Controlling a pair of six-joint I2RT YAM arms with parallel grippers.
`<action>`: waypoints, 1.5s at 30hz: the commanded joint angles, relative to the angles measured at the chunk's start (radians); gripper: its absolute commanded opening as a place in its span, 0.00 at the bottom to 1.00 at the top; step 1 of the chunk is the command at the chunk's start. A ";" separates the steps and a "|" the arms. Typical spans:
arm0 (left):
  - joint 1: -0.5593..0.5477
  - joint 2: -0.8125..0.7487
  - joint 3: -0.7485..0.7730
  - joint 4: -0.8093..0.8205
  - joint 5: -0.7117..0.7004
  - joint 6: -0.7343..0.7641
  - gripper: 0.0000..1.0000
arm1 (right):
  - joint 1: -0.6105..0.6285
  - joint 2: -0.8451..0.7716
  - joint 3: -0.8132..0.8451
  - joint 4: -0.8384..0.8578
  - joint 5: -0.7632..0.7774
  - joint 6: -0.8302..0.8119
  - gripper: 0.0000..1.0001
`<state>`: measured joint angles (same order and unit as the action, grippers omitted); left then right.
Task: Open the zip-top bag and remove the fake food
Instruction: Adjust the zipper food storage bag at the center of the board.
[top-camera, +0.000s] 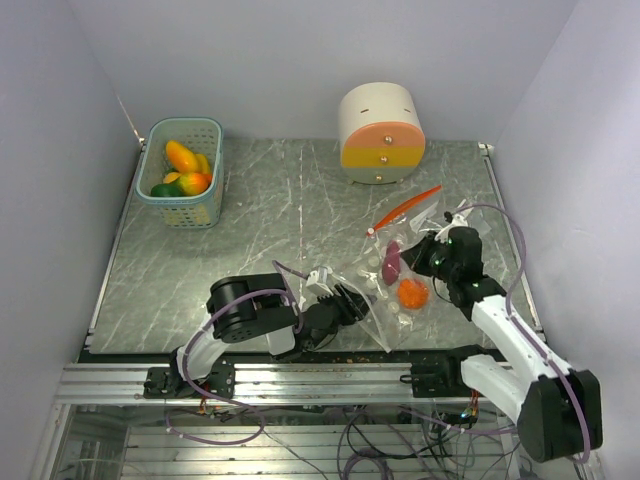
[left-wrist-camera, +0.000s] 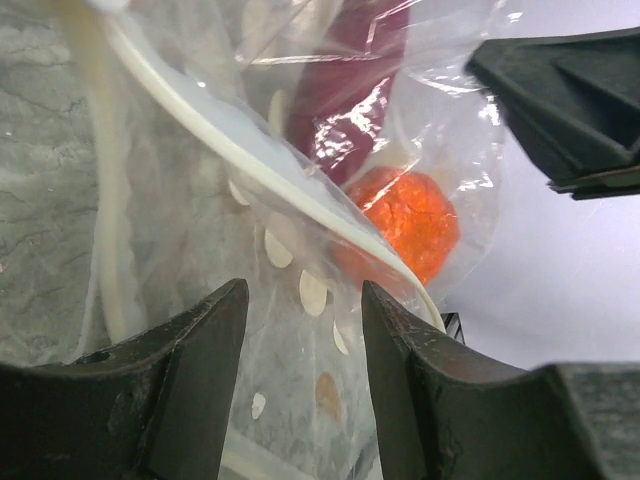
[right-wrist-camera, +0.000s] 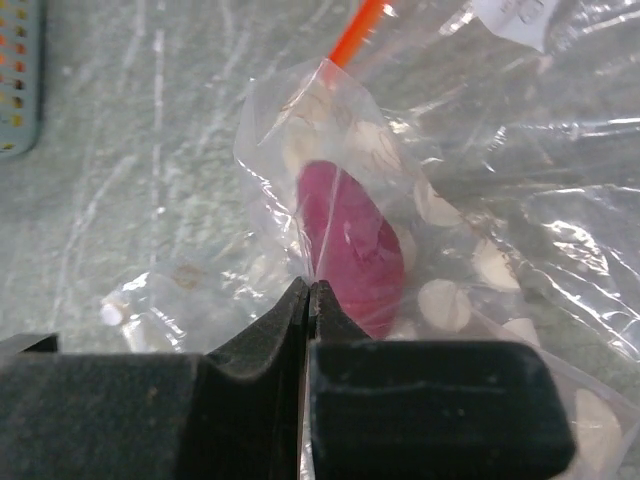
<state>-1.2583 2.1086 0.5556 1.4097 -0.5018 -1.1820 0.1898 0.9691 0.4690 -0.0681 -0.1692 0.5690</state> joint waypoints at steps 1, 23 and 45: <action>0.010 0.055 -0.003 -0.008 -0.006 -0.007 0.61 | -0.006 -0.097 0.032 -0.054 -0.085 0.013 0.00; 0.011 0.153 -0.027 0.180 -0.026 0.081 0.64 | -0.001 -0.290 0.023 -0.090 -0.214 0.070 0.00; 0.020 0.195 0.007 0.152 -0.021 0.093 0.86 | 0.029 -0.291 -0.026 -0.250 -0.164 -0.053 0.71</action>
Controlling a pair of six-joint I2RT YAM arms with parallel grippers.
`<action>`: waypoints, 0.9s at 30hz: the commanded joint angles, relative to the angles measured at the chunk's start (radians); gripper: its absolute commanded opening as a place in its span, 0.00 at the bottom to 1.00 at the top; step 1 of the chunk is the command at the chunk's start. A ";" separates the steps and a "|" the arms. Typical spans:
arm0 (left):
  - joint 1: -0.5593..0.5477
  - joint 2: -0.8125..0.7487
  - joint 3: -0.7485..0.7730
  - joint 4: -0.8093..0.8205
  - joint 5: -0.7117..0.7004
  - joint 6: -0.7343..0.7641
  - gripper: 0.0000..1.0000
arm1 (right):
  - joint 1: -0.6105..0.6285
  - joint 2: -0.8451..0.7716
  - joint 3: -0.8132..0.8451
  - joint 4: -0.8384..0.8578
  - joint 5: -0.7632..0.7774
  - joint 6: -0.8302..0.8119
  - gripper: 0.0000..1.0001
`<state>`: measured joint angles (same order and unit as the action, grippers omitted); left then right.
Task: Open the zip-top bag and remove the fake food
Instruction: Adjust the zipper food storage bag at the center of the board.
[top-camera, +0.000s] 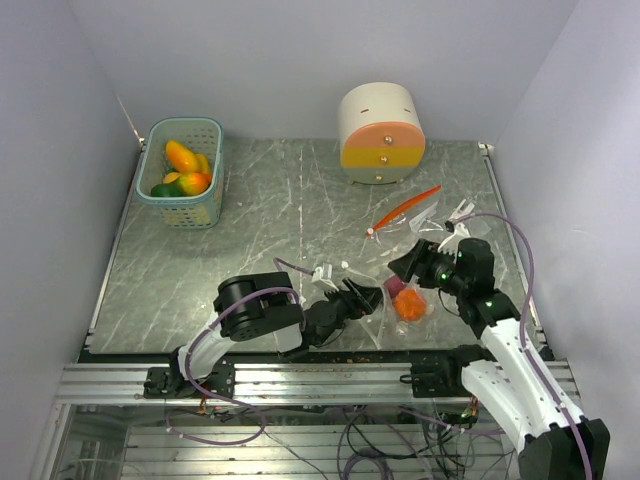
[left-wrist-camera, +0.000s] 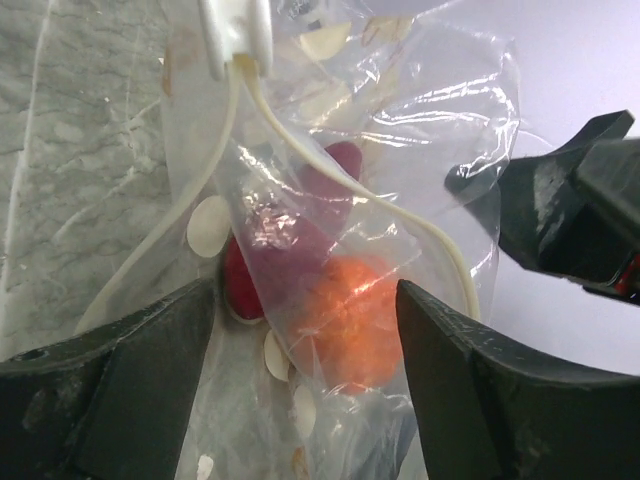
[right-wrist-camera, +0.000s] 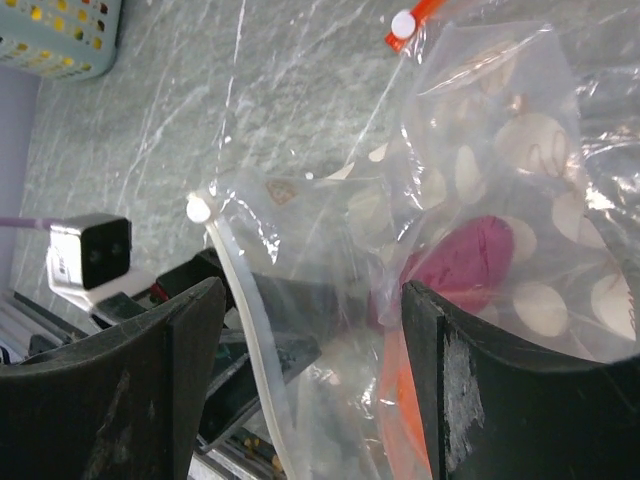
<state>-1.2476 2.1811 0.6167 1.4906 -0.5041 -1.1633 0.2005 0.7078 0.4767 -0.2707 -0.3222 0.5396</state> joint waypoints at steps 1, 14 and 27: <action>0.010 0.126 -0.056 0.075 -0.019 0.074 0.89 | 0.023 -0.047 -0.036 -0.050 -0.002 -0.018 0.70; 0.023 0.186 -0.064 0.161 0.021 0.068 0.93 | 0.025 -0.047 0.047 -0.133 0.306 0.025 0.85; 0.036 0.239 -0.053 0.185 0.058 0.045 0.48 | 0.024 -0.090 0.111 -0.144 0.427 0.064 0.89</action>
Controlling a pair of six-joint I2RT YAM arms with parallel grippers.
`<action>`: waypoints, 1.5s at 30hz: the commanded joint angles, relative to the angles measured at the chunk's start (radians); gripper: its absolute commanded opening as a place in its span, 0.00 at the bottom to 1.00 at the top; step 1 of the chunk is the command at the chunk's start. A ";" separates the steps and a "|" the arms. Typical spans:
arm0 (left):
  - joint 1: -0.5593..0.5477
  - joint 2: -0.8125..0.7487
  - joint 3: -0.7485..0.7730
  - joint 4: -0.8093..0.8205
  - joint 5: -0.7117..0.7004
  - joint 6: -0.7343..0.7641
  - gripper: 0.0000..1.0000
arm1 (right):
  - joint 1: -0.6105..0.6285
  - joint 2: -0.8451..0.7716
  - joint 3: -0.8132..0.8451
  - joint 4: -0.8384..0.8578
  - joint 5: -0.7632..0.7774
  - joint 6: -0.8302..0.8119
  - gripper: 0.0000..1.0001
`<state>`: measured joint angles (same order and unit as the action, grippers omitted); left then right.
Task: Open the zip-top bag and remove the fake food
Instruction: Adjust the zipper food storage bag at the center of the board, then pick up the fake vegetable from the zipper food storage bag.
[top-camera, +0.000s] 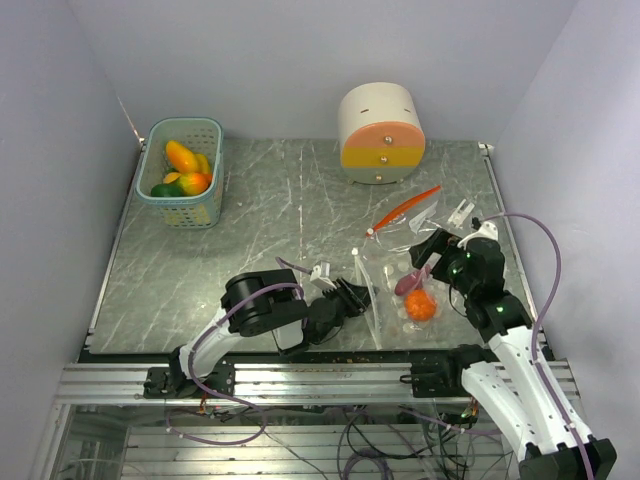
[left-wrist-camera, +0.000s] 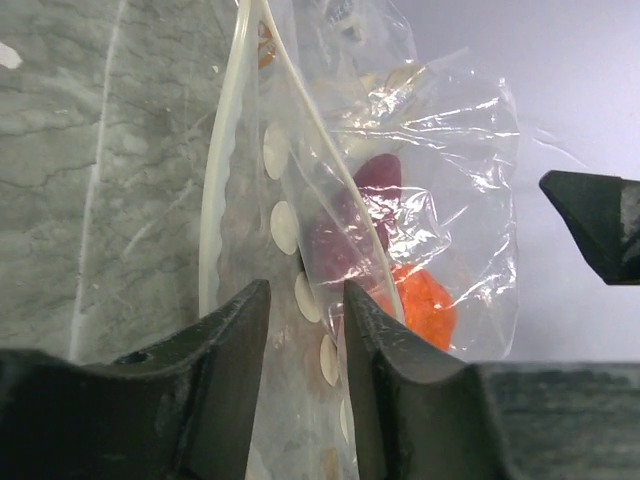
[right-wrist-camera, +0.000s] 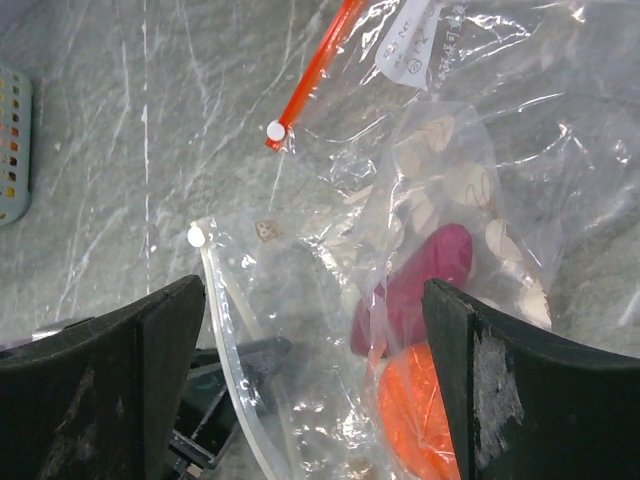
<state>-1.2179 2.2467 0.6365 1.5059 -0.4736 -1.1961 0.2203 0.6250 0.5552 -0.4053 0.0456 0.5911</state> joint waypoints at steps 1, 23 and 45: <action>0.006 0.172 -0.073 0.165 0.027 0.078 0.44 | 0.005 -0.017 0.032 -0.011 0.064 0.017 0.79; 0.025 0.166 -0.076 0.218 0.143 0.045 0.15 | 0.005 0.136 -0.163 0.199 -0.069 0.084 0.04; 0.045 0.142 -0.081 0.219 0.240 0.056 0.76 | 0.003 0.051 -0.102 0.371 -0.482 0.203 0.00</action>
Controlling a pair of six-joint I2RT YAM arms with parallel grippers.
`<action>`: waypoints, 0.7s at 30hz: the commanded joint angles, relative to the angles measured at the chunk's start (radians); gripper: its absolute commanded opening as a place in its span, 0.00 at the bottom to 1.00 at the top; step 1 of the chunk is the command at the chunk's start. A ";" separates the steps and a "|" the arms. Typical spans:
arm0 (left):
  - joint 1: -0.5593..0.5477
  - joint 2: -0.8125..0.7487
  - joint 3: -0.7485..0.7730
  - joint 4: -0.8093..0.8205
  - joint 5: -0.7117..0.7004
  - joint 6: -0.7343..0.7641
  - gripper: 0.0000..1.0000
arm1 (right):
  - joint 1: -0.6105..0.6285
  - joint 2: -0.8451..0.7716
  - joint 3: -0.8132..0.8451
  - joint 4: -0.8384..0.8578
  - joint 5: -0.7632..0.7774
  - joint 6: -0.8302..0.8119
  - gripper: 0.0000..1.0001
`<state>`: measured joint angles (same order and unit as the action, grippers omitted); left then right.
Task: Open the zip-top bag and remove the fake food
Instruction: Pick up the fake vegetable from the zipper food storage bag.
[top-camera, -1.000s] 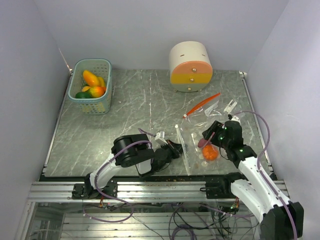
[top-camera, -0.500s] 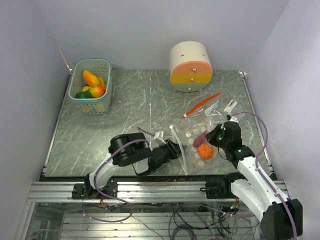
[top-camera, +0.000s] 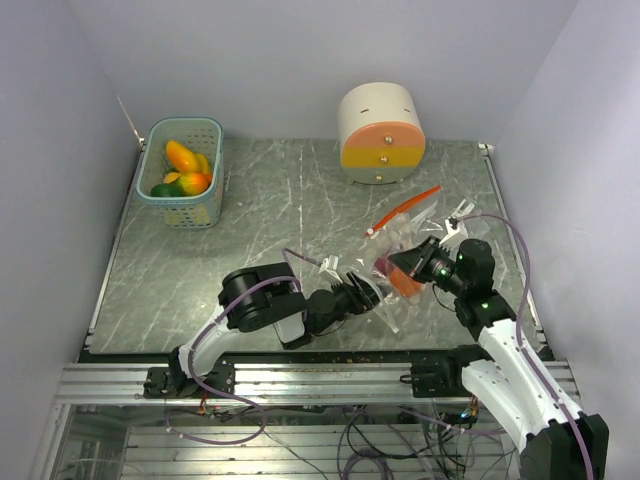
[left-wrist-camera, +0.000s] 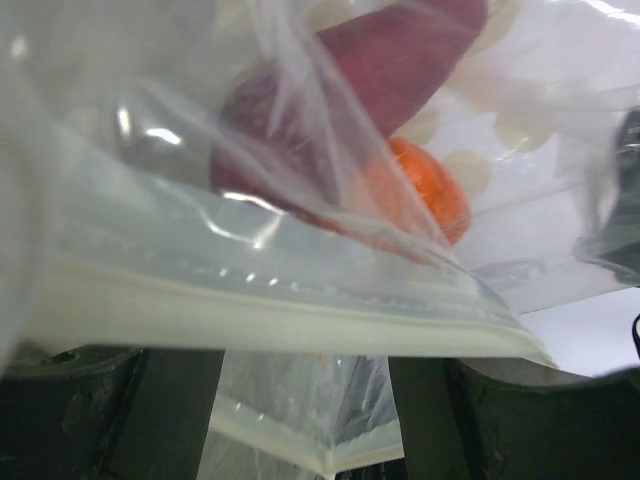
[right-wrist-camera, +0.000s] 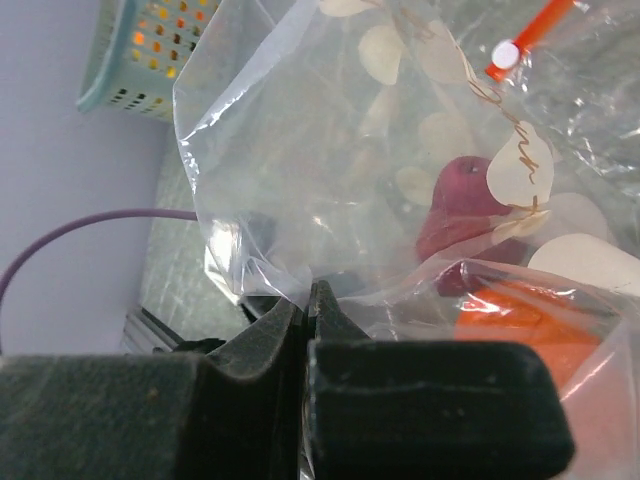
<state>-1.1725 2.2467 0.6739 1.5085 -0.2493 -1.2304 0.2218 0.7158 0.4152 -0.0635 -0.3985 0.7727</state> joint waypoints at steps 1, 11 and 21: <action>0.000 0.131 -0.133 0.216 0.002 0.099 0.76 | 0.001 -0.043 0.036 0.012 0.000 0.013 0.00; 0.009 0.170 -0.139 0.216 -0.022 0.118 0.76 | 0.002 -0.056 0.043 -0.078 0.051 -0.015 0.00; 0.009 0.154 -0.143 0.216 -0.037 0.141 0.76 | 0.001 0.054 -0.087 0.126 -0.099 0.047 0.00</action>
<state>-1.1675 2.2303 0.6407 1.5108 -0.2584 -1.2083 0.2218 0.6807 0.4156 -0.0185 -0.4019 0.7780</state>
